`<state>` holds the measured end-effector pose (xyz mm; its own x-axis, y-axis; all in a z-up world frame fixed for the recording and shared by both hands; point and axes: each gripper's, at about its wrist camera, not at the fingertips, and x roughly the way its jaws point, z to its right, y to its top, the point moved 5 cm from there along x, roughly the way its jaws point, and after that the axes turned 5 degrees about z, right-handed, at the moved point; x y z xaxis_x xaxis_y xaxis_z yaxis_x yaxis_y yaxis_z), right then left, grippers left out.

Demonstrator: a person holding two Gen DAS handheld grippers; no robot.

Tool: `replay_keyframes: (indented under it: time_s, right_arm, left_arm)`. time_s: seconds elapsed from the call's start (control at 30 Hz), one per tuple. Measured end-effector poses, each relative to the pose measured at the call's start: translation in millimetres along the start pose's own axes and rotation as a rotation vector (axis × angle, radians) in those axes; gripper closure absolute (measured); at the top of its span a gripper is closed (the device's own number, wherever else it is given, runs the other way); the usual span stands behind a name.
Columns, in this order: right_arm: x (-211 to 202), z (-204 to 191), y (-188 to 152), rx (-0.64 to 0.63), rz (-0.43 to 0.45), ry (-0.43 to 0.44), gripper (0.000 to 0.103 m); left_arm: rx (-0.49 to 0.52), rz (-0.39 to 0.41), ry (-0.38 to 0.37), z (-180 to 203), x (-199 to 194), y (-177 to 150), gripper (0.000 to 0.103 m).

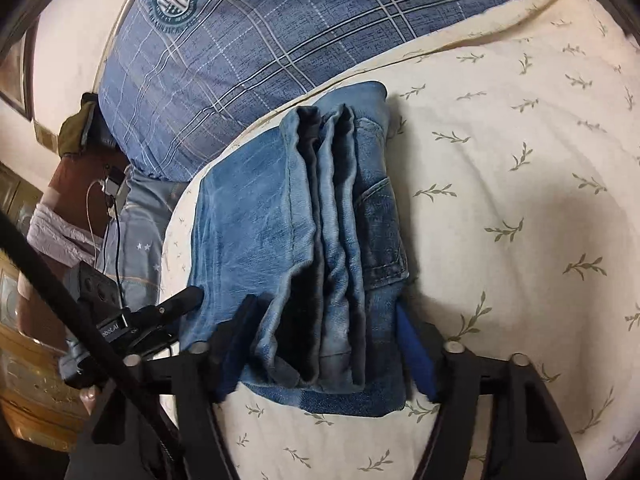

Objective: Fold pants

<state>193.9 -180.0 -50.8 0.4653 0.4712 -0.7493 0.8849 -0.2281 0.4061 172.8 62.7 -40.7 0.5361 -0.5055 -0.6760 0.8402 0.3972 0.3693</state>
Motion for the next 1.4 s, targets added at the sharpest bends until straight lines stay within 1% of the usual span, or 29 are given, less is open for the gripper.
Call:
replay_keyframes:
  time_s: [0.03, 0.1, 0.17, 0.27, 0.33, 0.4, 0.47, 0.5, 0.53, 0.57, 0.6, 0.63, 0.67, 0.73, 0.77, 0.8, 0.87, 0.9, 0.97, 1.0, 1.07, 1.1, 1.13, 1.17, 1.2, 1.23, 1.27, 1.3, 1.4]
  right_arm:
    - [-3.8, -4.0, 1.6, -0.013, 0.006, -0.012, 0.061]
    - [-16.0, -9.0, 4.0, -0.035, 0.029, -0.015, 0.066]
    - [-17.3, -8.9, 5.7, -0.035, 0.024, -0.015, 0.067]
    - [-2.4, 1.4, 0.9, -0.028, -0.029, -0.042, 0.068]
    - [-1.6, 0.5, 2.9, -0.026, -0.033, -0.037, 0.068]
    - [-1.6, -1.4, 3.4, -0.052, -0.030, -0.056, 0.068]
    - [-3.1, -2.1, 3.5, -0.074, -0.024, -0.055, 0.061]
    - [-6.5, -1.1, 4.6, -0.068, -0.016, -0.044, 0.055]
    - [-12.8, -2.5, 5.7, -0.065, 0.002, -0.036, 0.051]
    - [-17.5, -6.0, 4.8, -0.076, 0.018, -0.032, 0.047]
    - [-25.2, -12.5, 3.6, -0.106, 0.046, -0.031, 0.040]
    - [-35.0, -19.1, 0.3, -0.142, 0.081, -0.031, 0.029]
    - [-43.5, -26.6, -4.3, -0.175, 0.112, -0.031, 0.025]
    - [-57.6, -35.9, -23.5, -0.239, 0.158, -0.049, 0.023]
    - [-59.5, -36.6, -31.7, -0.254, 0.163, -0.070, 0.023]
    - [-58.5, -36.0, -44.6, -0.274, 0.158, -0.114, 0.023]
    - [-48.2, -33.3, -63.8, -0.323, 0.128, -0.236, 0.023]
    - [-41.4, -34.0, -67.8, -0.349, 0.111, -0.277, 0.023]
    - [-29.9, -36.9, -69.9, -0.406, 0.094, -0.329, 0.029]
    - [-28.3, -37.5, -68.4, -0.407, 0.102, -0.338, 0.032]
    - [-26.6, -35.7, -64.6, -0.380, 0.120, -0.332, 0.032]
    - [-24.3, -33.1, -63.1, -0.363, 0.120, -0.331, 0.037]
    - [-22.4, -31.1, -63.0, -0.355, 0.116, -0.336, 0.051]
    - [-20.7, -29.2, -63.8, -0.348, 0.109, -0.336, 0.058]
    - [-20.5, -27.9, -64.8, -0.340, 0.102, -0.335, 0.061]
    - [-21.6, -27.4, -65.1, -0.334, 0.109, -0.333, 0.064]
    - [-23.6, -26.6, -64.4, -0.325, 0.119, -0.326, 0.067]
    - [-25.5, -25.2, -62.9, -0.313, 0.124, -0.325, 0.072]
    - [-28.0, -19.5, -60.7, -0.261, 0.127, -0.300, 0.081]
  left_arm:
    - [0.036, 0.023, -0.002, 7.0, -4.6, 0.1, 0.078]
    - [0.107, 0.058, -0.012, 20.6, -14.3, 1.0, 0.079]
    - [0.148, 0.041, 0.018, 21.9, -11.1, -2.2, 0.079]
    - [0.186, -0.003, 0.106, 13.5, 4.6, -8.9, 0.079]
    - [0.209, 0.014, 0.117, 17.2, 3.8, -10.7, 0.079]
    - [0.226, 0.034, 0.115, 23.0, -1.7, -11.3, 0.078]
    - [0.213, 0.027, 0.117, 21.7, -2.2, -12.5, 0.075]
    - [0.200, 0.020, 0.108, 17.7, -3.4, -12.5, 0.073]
    - [0.184, 0.016, 0.108, 14.2, -5.1, -12.5, 0.068]
    - [0.163, 0.017, 0.111, 13.6, -7.3, -10.3, 0.067]
    - [0.143, 0.031, 0.101, 11.5, -15.3, -9.6, 0.067]
    - [0.142, 0.057, 0.085, 11.3, -25.0, -8.5, 0.063]
    - [0.152, 0.089, 0.074, 10.2, -36.5, -9.6, 0.056]
    - [0.174, 0.149, 0.086, 6.0, -59.8, -19.4, 0.045]
    - [0.178, 0.167, 0.096, 2.2, -68.2, -27.8, 0.044]
    - [0.176, 0.172, 0.109, -2.3, -73.3, -38.8, 0.044]
    - [0.170, 0.146, 0.138, -9.3, -72.6, -59.6, 0.044]
    - [0.179, 0.127, 0.164, -11.2, -67.9, -71.1, 0.045]
    - [0.224, 0.120, 0.197, -4.5, -61.6, -80.8, 0.046]
    - [0.263, 0.126, 0.212, 1.5, -57.7, -84.2, 0.046]
    - [0.318, 0.142, 0.240, 10.7, -51.9, -87.7, 0.046]
    - [0.324, 0.155, 0.243, 13.8, -48.8, -87.9, 0.046]
    - [0.321, 0.171, 0.239, 15.5, -46.4, -87.6, 0.049]
    - [0.319, 0.192, 0.237, 18.5, -42.8, -87.1, 0.059]
    - [0.332, 0.201, 0.238, 21.4, -39.0, -86.3, 0.066]
    - [0.338, 0.193, 0.232, 22.2, -34.7, -86.9, 0.076]
    - [0.331, 0.196, 0.230, 23.8, -33.3, -87.4, 0.076]
    - [0.329, 0.206, 0.227, 23.2, -32.7, -87.2, 0.076]
    - [0.358, 0.208, 0.275, 19.1, -25.9, -86.3, 0.083]
